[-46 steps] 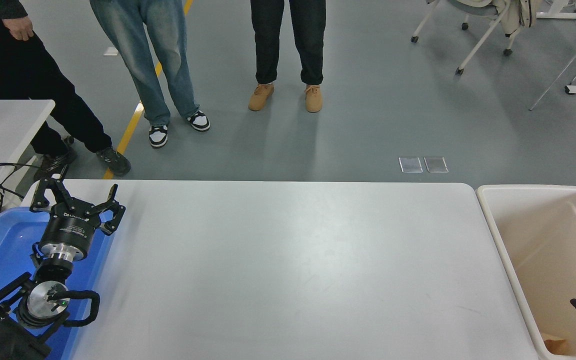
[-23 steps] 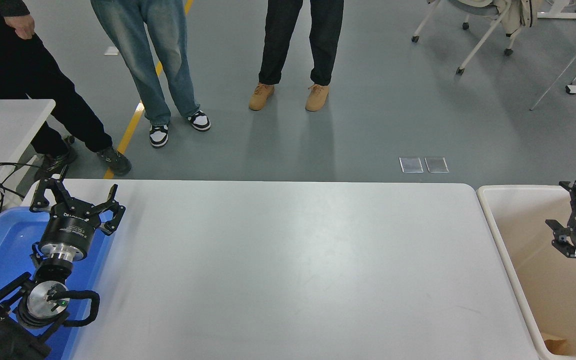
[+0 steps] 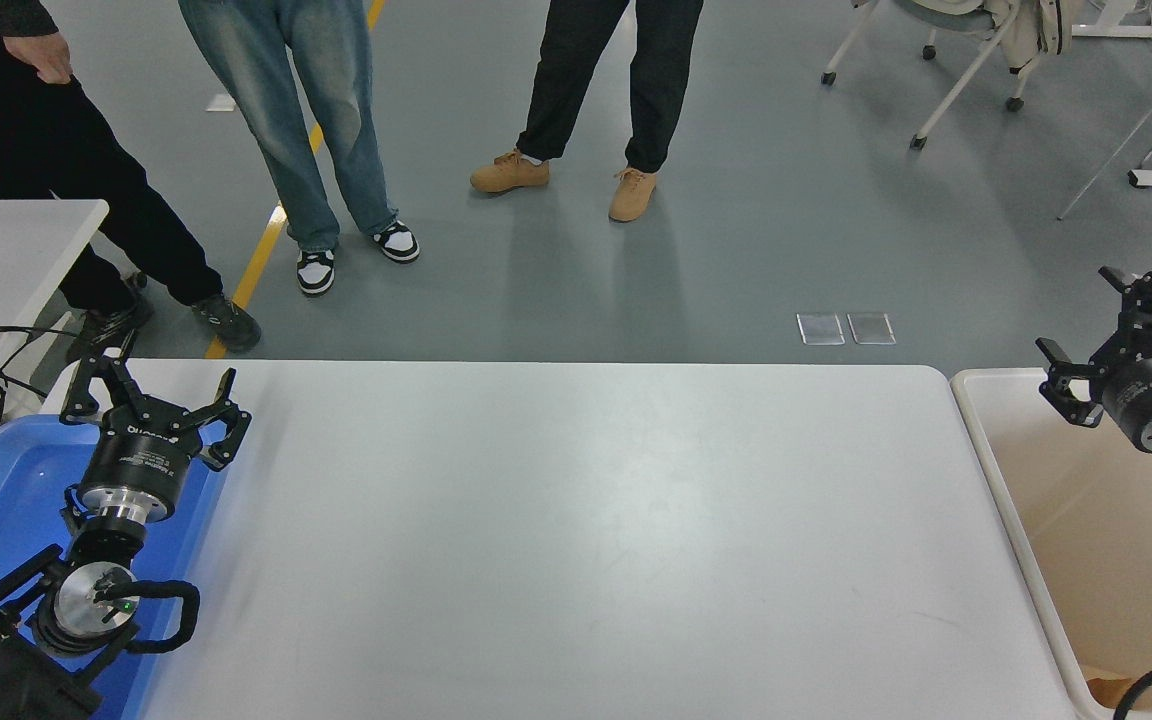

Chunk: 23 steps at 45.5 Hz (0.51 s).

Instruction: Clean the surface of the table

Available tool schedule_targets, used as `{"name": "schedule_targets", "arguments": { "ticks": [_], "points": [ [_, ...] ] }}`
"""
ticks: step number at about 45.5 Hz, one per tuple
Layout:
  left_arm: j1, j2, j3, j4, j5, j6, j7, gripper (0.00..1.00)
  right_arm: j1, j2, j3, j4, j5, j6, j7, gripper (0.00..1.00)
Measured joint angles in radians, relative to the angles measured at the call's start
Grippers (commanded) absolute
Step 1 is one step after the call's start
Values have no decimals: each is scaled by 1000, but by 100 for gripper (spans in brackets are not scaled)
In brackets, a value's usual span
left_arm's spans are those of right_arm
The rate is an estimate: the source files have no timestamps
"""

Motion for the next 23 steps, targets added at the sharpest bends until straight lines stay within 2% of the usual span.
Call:
{"name": "schedule_targets", "arguments": {
  "ticks": [8, 23],
  "points": [
    [0, 0, 0, 0, 0, 0, 0, 99, -19, 62, -5, 5, -2, 8, 102, 99],
    [0, 0, 0, 0, 0, 0, 0, 99, -48, 133, -15, 6, -2, 10, 159, 99]
  ]
}}
